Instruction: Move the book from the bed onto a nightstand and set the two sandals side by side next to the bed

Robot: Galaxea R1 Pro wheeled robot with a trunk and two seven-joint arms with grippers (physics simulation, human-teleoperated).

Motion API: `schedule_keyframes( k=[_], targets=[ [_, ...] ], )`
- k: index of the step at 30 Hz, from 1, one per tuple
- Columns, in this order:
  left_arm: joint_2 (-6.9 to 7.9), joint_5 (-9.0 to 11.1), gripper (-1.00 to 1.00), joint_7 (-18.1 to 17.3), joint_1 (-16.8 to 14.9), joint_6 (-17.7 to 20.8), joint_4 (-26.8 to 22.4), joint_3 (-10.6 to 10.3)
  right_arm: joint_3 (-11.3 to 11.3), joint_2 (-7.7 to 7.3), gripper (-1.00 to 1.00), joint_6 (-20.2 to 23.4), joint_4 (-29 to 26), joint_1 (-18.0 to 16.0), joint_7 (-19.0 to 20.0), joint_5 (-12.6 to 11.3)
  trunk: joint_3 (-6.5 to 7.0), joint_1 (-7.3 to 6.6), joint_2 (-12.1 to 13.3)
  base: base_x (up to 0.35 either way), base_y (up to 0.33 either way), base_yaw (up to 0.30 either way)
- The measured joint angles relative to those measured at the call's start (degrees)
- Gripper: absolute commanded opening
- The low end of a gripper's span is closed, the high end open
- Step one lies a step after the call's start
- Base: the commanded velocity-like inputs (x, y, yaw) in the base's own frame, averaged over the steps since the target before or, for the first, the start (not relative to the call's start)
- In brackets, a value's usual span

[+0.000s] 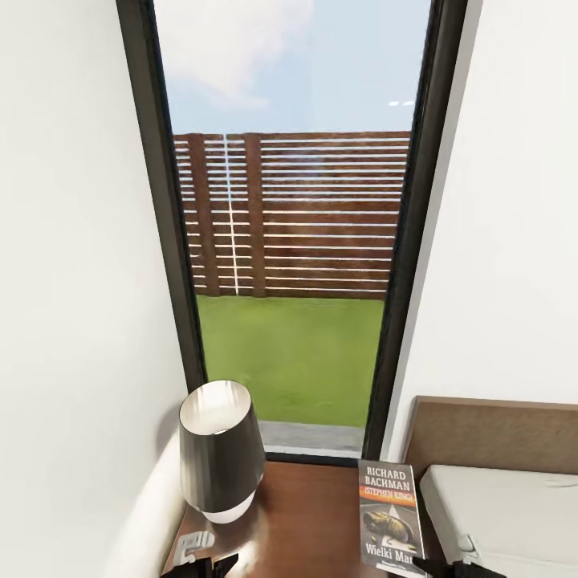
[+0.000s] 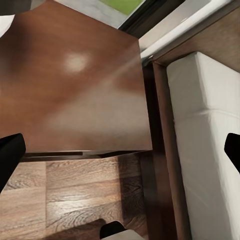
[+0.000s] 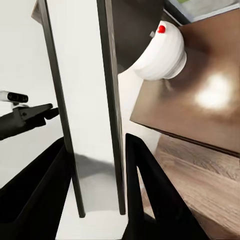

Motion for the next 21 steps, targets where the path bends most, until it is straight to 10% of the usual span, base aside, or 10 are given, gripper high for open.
schedule_keyframes(
  k=[15, 21],
  targets=[
    [0.0, 0.0, 1.0, 0.0, 0.0, 0.0, 0.0, 0.0, 0.0, 0.11, -1.0, 26.3, -12.5, -0.2, -0.1, -1.1, 0.0, 0.0, 0.0, 0.0, 0.0, 0.0],
    [-0.01, 0.0, 1.0, -0.1, 0.0, 0.0, 0.0, 0.0, 0.0, 4.6, -1.0, 34.8, -15.8, -0.4, -0.4, -1.4, 0.0, 0.0, 0.0, 0.0, 0.0, 0.0]
  ],
)
